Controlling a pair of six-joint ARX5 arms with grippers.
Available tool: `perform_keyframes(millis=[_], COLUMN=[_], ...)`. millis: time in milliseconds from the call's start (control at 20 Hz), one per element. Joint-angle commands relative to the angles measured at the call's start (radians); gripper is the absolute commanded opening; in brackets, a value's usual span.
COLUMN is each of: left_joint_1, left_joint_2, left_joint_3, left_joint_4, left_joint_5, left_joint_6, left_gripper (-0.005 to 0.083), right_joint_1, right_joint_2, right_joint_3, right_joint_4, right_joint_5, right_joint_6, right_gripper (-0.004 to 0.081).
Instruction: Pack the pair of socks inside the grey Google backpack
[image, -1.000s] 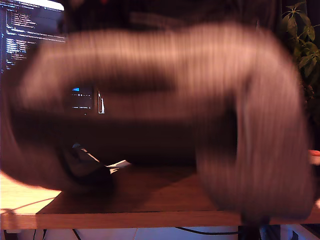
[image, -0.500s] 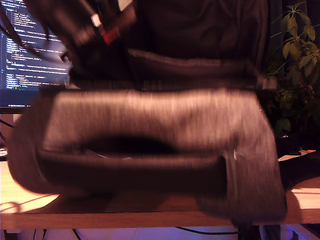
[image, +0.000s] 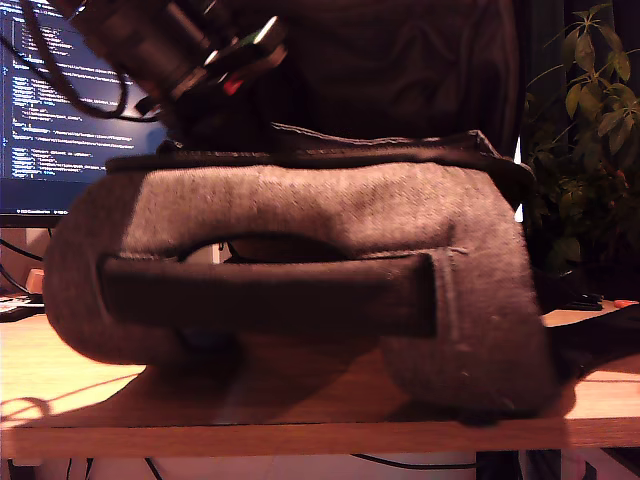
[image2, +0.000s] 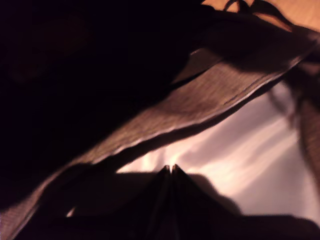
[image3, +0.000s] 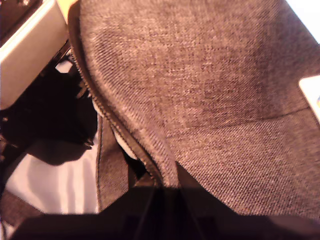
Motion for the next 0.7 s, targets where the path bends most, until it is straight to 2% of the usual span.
perform_keyframes(millis=[0, 200, 350, 500, 650], left_joint_1=[-0.003, -0.061, -0.113, -0.153, -0.152], left_joint_2=[-0.033, -0.134, -0.248, -0.36, -0.461], left_joint_3=[-0.021, -0.021, -0.021, -0.021, -0.031], left_joint_4=[-0.026, -0.145, -0.238, -0.309, -0.322], left_joint_5=[0.005, 0.049, 0.043, -0.042, -0.129], left_joint_6=[0.013, 0.011, -0.019, -0.047, -0.069], left_gripper=[-0.0021, -0.0021, -0.0021, -0.0021, -0.0021], right_joint_1=[-0.016, -0.017, -0.029, -0.037, -0.037], right_joint_2=[0.008, 0.008, 0.008, 0.008, 0.008], right_joint_3=[-0.018, -0.018, -0.018, -0.018, -0.018], right_joint_4=[0.01, 0.01, 0.012, 0.012, 0.021], right_joint_5=[0.008, 0.008, 0.007, 0.006, -0.007], right_joint_6=[0.005, 0.003, 0.003, 0.002, 0.002], right_gripper=[-0.0011, -0.0011, -0.0011, -0.0011, -0.0011])
